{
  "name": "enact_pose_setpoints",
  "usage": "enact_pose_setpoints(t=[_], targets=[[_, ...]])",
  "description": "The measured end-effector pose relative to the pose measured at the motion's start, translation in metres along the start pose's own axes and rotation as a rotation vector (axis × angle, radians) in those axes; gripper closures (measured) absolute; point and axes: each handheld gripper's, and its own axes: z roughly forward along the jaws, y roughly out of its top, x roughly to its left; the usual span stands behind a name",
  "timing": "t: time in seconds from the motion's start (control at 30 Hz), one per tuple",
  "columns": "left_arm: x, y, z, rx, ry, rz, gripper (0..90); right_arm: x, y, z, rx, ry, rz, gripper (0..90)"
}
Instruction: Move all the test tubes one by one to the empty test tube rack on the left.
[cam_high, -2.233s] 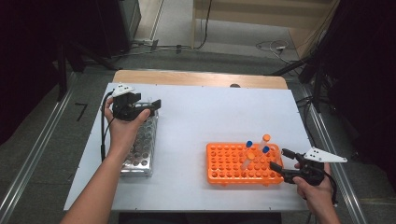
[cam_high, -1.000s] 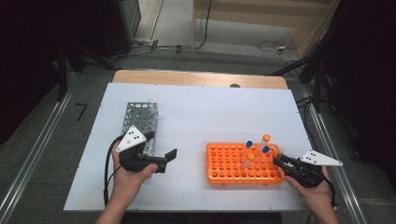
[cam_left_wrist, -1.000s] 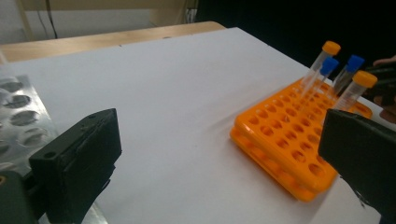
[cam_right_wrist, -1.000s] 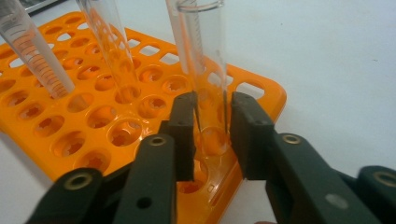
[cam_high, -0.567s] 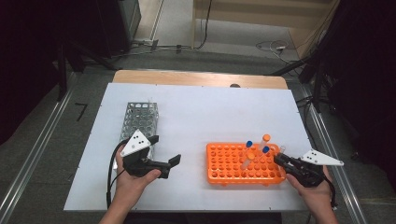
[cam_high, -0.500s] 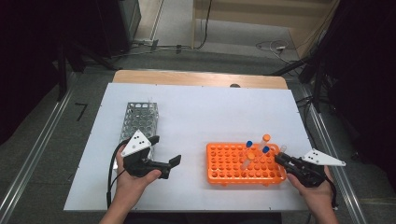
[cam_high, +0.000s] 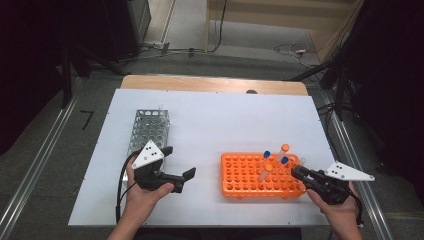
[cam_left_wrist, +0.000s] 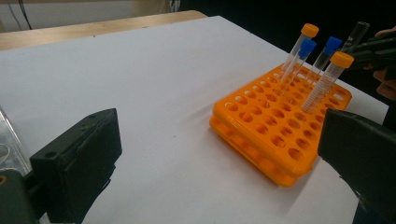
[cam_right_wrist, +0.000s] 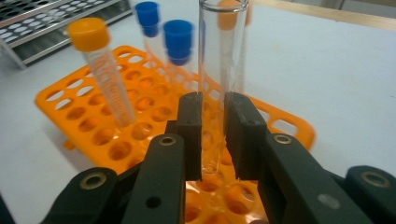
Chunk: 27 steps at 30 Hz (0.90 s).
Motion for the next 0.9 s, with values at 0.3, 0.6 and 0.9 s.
enact_pose_setpoints(t=[0.3, 0.6, 0.9], targets=[[-0.004, 0.001, 0.002, 0.004, -0.014, 0.005, 0.0, 0.023, 0.007, 0.007, 0.007, 0.093, -0.048, 73.9], [-0.008, 0.001, 0.005, 0.005, -0.036, 0.009, 0.3, 0.043, 0.015, 0.012, 0.01, 0.178, -0.093, 73.9], [-0.018, 0.003, 0.009, 0.005, -0.074, 0.023, 2.8, 0.063, 0.021, 0.02, 0.011, 0.224, -0.109, 73.9]])
